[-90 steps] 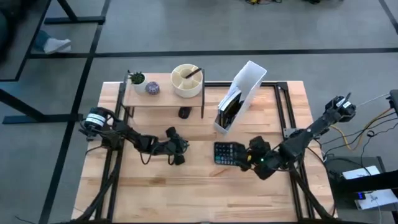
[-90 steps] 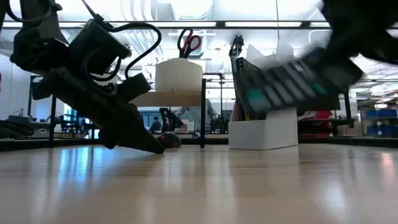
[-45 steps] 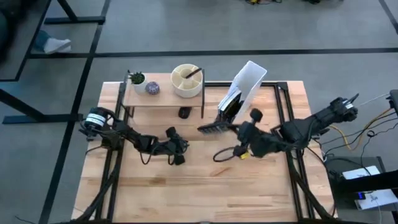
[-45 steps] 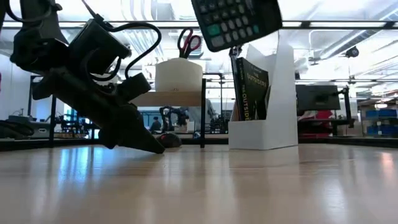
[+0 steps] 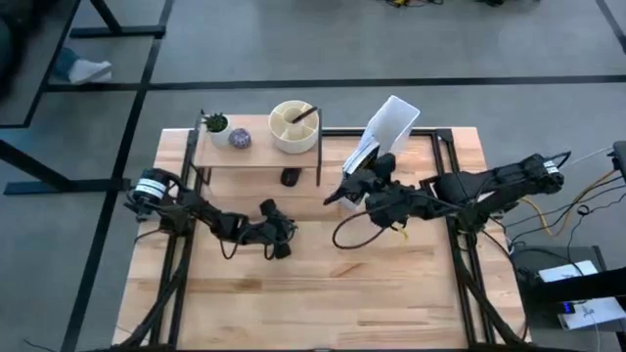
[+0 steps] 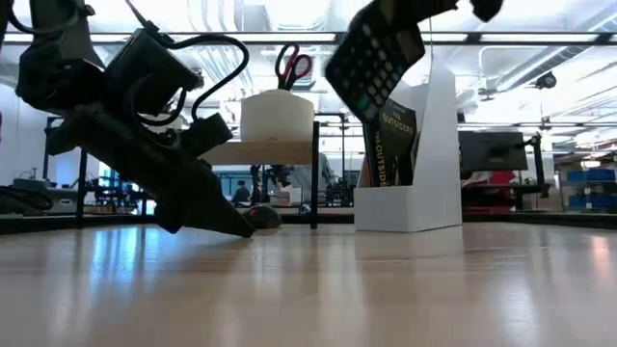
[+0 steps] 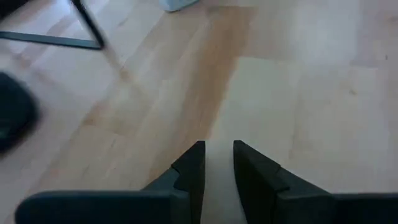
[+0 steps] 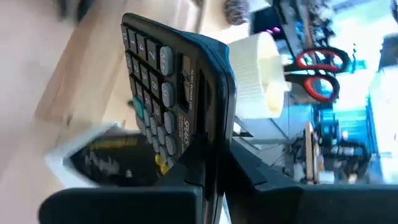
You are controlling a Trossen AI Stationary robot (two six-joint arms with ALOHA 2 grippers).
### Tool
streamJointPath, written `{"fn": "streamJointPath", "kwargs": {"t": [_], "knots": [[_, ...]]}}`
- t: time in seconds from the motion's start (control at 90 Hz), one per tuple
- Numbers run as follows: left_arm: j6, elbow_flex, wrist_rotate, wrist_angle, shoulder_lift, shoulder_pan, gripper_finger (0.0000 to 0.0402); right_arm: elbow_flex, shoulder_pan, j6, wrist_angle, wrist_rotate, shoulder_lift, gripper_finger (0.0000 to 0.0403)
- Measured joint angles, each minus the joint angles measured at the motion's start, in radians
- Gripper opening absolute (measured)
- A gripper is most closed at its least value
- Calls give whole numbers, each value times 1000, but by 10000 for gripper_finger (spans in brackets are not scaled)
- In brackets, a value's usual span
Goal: Stock shelves
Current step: Put the black calculator into the white file holder
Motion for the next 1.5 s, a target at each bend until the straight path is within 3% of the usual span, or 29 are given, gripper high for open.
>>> {"fn": "streamJointPath", "kwargs": {"t": [0.122, 0.278, 0.456, 0.578, 0.789, 0.989, 1.5], "knots": [[-14, 0, -87, 3, 0, 1, 66, 34, -34, -82, -149, 14, 13, 8], [-29, 0, -176, 24, 0, 12, 66, 38, -78, -218, -170, 66, 13, 8], [-32, 0, -190, 66, 0, 32, 66, 27, -152, -359, -165, 38, 69, 8], [-42, 1, -190, 66, 0, 32, 66, 28, -210, -373, -165, 33, 139, 9], [-58, 2, -174, 63, 0, 31, 66, 32, -238, -165, -159, 72, 266, 15], [-72, 2, -155, 41, -1, 31, 66, 52, -228, -33, -169, 81, 337, 65], [-79, 2, -138, 37, -1, 31, 66, 151, -151, 203, -221, -21, 330, 176]]}}
